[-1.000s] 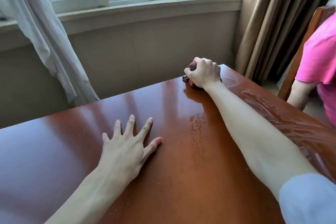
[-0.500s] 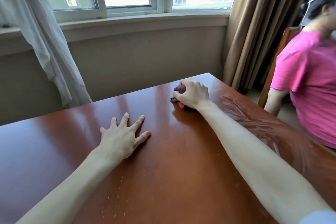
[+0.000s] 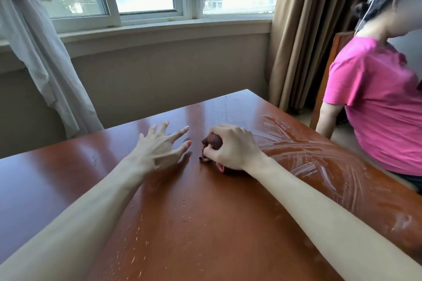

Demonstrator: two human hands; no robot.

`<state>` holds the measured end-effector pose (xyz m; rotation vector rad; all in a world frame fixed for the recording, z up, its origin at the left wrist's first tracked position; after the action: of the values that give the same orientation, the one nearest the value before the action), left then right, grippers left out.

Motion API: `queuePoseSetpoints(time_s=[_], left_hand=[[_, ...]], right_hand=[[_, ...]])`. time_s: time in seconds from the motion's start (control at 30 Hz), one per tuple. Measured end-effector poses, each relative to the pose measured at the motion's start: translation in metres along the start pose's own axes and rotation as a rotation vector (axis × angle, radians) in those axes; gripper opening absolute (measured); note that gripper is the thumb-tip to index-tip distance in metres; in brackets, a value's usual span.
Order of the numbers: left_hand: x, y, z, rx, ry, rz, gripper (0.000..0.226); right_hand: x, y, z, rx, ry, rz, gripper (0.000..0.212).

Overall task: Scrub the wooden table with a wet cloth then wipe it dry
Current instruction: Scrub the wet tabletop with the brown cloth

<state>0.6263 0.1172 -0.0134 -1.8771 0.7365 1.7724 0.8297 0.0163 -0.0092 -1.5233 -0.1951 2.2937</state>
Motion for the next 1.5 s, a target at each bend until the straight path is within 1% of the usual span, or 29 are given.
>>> queuePoseSetpoints(time_s=[0.07, 0.17, 0.27, 0.33, 0.4, 0.5, 0.6, 0.7, 0.8, 0.9, 1.03, 1.13, 1.2, 1.27, 1.37, 1.5], left_hand=[[0.007, -0.005, 0.001, -0.003, -0.018, 0.039, 0.068], [0.017, -0.008, 0.003, -0.006, -0.03, 0.033, 0.074], [0.022, -0.01, 0.004, -0.009, -0.039, 0.006, 0.069], [0.025, -0.01, 0.004, -0.022, -0.045, -0.011, 0.065], [0.026, -0.009, 0.002, -0.038, -0.046, -0.023, 0.062], [0.026, -0.008, 0.0, -0.05, -0.044, -0.023, 0.06], [0.023, -0.009, 0.001, -0.055, -0.036, -0.022, 0.058], [0.021, -0.009, 0.002, -0.051, -0.027, -0.009, 0.067], [0.018, -0.009, 0.002, -0.044, -0.036, -0.01, 0.071], [0.018, -0.007, 0.001, -0.036, -0.034, -0.023, 0.065], [0.016, -0.002, -0.001, -0.033, -0.028, -0.014, 0.062], [0.014, 0.0, -0.002, -0.026, -0.011, -0.012, 0.062], [0.016, 0.0, -0.001, -0.021, -0.007, -0.013, 0.062], [0.019, -0.001, 0.0, -0.019, -0.011, -0.019, 0.061], [0.023, -0.004, 0.002, -0.028, -0.002, -0.029, 0.06], [0.026, -0.007, 0.003, -0.031, 0.015, -0.029, 0.058]], right_hand=[[0.011, -0.04, -0.011, 0.056, -0.002, -0.025, 0.032], [0.026, -0.109, -0.032, 0.125, 0.022, -0.038, 0.028], [0.041, -0.176, -0.054, 0.189, 0.008, -0.069, 0.022], [0.049, -0.215, -0.063, 0.226, -0.011, -0.098, 0.023], [0.055, -0.243, -0.068, 0.253, -0.02, -0.111, 0.022], [0.059, -0.26, -0.071, 0.261, -0.004, -0.082, 0.019], [0.055, -0.247, -0.066, 0.234, 0.006, -0.064, 0.022], [0.046, -0.209, -0.056, 0.203, 0.006, -0.039, 0.022], [0.034, -0.149, -0.039, 0.191, 0.035, -0.034, 0.023], [0.019, -0.077, -0.018, 0.157, 0.051, -0.019, 0.027], [-0.006, 0.014, 0.006, 0.028, 0.033, -0.011, 0.029], [-0.018, 0.055, 0.015, -0.057, -0.003, 0.017, 0.03], [-0.018, 0.051, 0.013, -0.066, -0.017, 0.035, 0.029], [-0.012, 0.027, 0.008, -0.014, -0.014, 0.019, 0.026], [0.003, -0.035, -0.007, 0.129, 0.052, -0.029, 0.021], [0.028, -0.125, -0.037, 0.257, 0.103, -0.09, 0.024]])
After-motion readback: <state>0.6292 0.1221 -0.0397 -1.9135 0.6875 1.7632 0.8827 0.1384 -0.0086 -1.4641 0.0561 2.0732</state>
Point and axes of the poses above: each hand's wrist, its own y-axis away from the middle knuckle, its own x-axis out of the palm, z = x × y, the point moved 1 cm from there along -y, towards the middle knuckle, and after that the axes turned 9 degrees about x, right-handed, at the moved point
